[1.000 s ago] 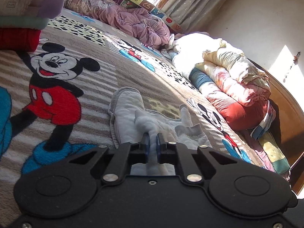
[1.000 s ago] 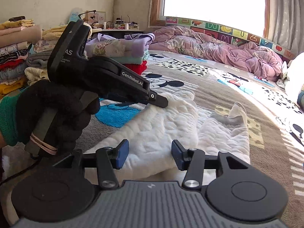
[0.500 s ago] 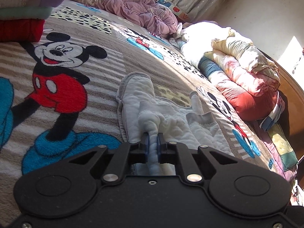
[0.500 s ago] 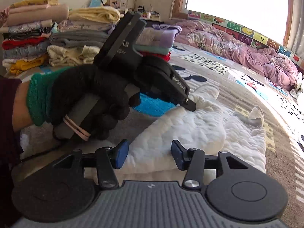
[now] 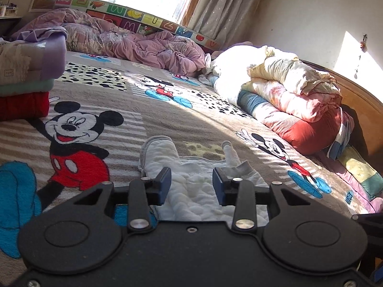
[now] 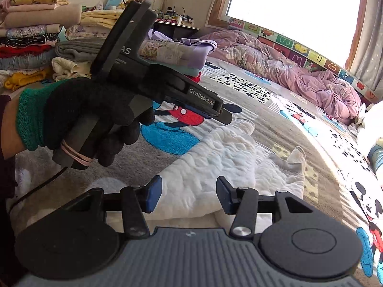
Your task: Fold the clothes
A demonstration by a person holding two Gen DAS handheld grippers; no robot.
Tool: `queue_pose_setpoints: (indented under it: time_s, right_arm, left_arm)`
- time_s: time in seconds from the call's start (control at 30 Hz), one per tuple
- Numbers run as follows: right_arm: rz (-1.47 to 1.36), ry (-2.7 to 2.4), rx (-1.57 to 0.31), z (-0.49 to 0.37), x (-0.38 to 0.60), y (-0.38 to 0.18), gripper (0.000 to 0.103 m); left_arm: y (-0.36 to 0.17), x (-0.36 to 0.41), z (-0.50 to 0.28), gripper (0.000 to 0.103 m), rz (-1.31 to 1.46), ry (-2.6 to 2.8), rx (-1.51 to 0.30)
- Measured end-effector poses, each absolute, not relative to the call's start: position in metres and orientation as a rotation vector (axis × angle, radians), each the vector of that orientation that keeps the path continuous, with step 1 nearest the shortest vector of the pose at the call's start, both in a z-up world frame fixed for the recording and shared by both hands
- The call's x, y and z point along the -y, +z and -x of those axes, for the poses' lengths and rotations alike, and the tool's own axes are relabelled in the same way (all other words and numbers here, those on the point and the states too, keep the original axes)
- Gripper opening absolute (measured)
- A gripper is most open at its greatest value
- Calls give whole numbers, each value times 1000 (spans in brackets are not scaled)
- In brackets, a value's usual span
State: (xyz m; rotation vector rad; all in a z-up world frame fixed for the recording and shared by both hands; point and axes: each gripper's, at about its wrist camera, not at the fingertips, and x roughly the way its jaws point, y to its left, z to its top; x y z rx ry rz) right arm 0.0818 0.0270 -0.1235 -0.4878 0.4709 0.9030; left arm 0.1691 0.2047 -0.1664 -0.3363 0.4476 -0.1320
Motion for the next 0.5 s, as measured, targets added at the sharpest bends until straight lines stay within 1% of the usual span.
queue_pose_setpoints:
  time_s: [0.07,0.13,0.23,0.33,0.43,0.5]
  right_arm:
    - [476,888,-484,-98,-28,-126,51]
    - [462,891,-517,-115,-31,-135,54]
    - [439,915,-625,-129,-37,-158,56]
    - [382,915,-674,-137,-38,-168,56]
    - [407,912,-671,-136,-42,-167,56]
    - [374,917,-667,-134,-33,-152,56]
  left_arm:
    - [-175,-198,-178,37,324,-150,-486]
    - [-185,-191,-188,37,310,-158,-532]
    - [-202,-182,-199,38,251,-144,-610]
    - [-204,-179,-199,39,212,-139,-612]
    - [-196,-188,-186,41,279,-146,-569]
    - [-188,-195,-176,48,334,-151,-536]
